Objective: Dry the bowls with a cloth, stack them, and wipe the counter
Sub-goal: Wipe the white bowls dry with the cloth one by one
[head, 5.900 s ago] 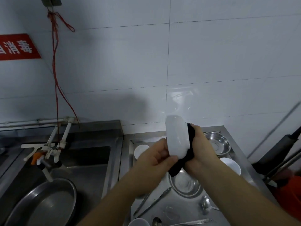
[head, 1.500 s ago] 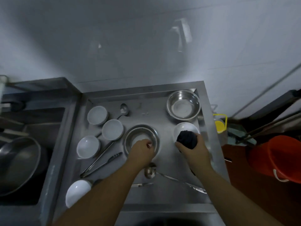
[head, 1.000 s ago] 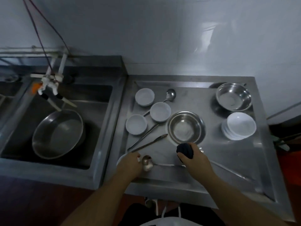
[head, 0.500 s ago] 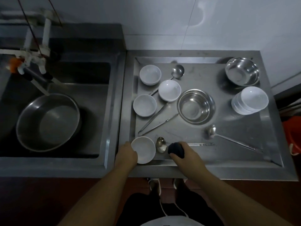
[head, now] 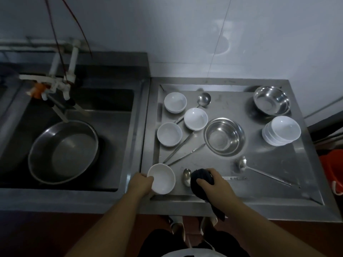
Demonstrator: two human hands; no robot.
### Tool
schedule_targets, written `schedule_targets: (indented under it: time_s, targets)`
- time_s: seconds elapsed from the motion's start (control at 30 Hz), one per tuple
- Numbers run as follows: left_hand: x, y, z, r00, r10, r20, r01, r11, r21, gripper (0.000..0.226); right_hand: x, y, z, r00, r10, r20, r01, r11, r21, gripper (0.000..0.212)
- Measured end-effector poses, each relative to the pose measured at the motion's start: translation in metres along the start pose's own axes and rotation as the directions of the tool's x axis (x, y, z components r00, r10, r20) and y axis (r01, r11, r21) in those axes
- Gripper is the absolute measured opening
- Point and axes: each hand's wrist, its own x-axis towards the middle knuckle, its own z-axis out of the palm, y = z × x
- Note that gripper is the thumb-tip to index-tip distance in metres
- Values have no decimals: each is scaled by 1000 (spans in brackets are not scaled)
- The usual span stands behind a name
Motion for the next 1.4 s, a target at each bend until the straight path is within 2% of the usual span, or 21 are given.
schedule_targets:
  time_s: [0.07, 0.17, 0.27, 0.37, 0.43, 0.53, 0.6, 0.67, 0.73, 0.83, 0.9, 0.97, 1.07, 1.17, 1.23, 1.3, 1.33, 1.37, 1.4]
  targets:
    - [-4, 4, -15, 996, -76, 36, 82, 972, -222, 35, -1, -20, -5, 999, -53, 7, 52, 997, 61, 19]
    - [-18, 21, -36, 983, -85, 164, 163, 816, -554, 32, -5, -58, -10, 993, -117, 6, 115, 981, 157, 19]
    - [-37, 52, -56, 982, 63, 180, 79, 723, -686, 28, -11, -101, -15, 968, -250, -3, 248, 958, 142, 36]
    - [-64, 88, -74, 947, 247, 207, 10, 620, -784, 28, -21, -147, -25, 905, -423, -44, 424, 905, 43, 35]
    - [-85, 110, -84, 889, 393, 234, -33, 566, -824, 39, -28, -176, -32, 839, -540, -70, 538, 842, -43, 37]
    - [-119, 139, -97, 723, 633, 278, -127, 517, -847, 55, -40, -209, -43, 714, -693, -96, 668, 716, -203, 48]
    - [-137, 154, -105, 612, 737, 285, -187, 485, -854, 57, -47, -222, -50, 639, -761, -112, 713, 641, -284, 51]
    - [-150, 165, -112, 546, 789, 281, -225, 462, -858, 58, -55, -230, -56, 592, -792, -152, 733, 607, -307, 51]
    - [-159, 173, -119, 530, 803, 274, -230, 447, -864, 63, -63, -237, -63, 573, -794, -202, 754, 608, -247, 49]
    - [-170, 182, -124, 529, 805, 270, -261, 457, -851, 82, -74, -245, -70, 592, -771, -235, 766, 629, -134, 48]
    - [-173, 187, -124, 568, 770, 292, -245, 496, -833, 88, -79, -245, -71, 615, -764, -195, 770, 635, -61, 52]
    - [-174, 189, -124, 573, 743, 345, -182, 526, -831, 86, -83, -242, -71, 605, -784, -136, 783, 617, -74, 56]
    - [-177, 190, -122, 529, 738, 418, -42, 515, -856, 84, -82, -239, -82, 480, -876, -40, 827, 467, -313, 55]
    - [-184, 190, -113, 477, 759, 443, 39, 485, -874, 73, -72, -243, -101, 265, -951, 161, 811, 129, -570, 52]
    - [-188, 191, -107, 484, 752, 446, 66, 477, -876, 74, -68, -252, -112, 180, -940, 290, 764, -52, -643, 48]
    - [-189, 192, -102, 528, 732, 430, 69, 468, -881, 76, -67, -260, -119, 187, -912, 364, 699, -137, -702, 44]
    - [-190, 194, -101, 549, 730, 407, 48, 459, -887, 75, -67, -264, -120, 229, -897, 379, 662, -143, -736, 45]
    - [-190, 195, -101, 564, 736, 375, 8, 449, -893, 74, -69, -266, -120, 302, -877, 375, 626, -114, -772, 48]
    - [-190, 197, -103, 575, 745, 337, -50, 444, -895, 73, -70, -268, -118, 406, -843, 353, 598, -47, -800, 52]
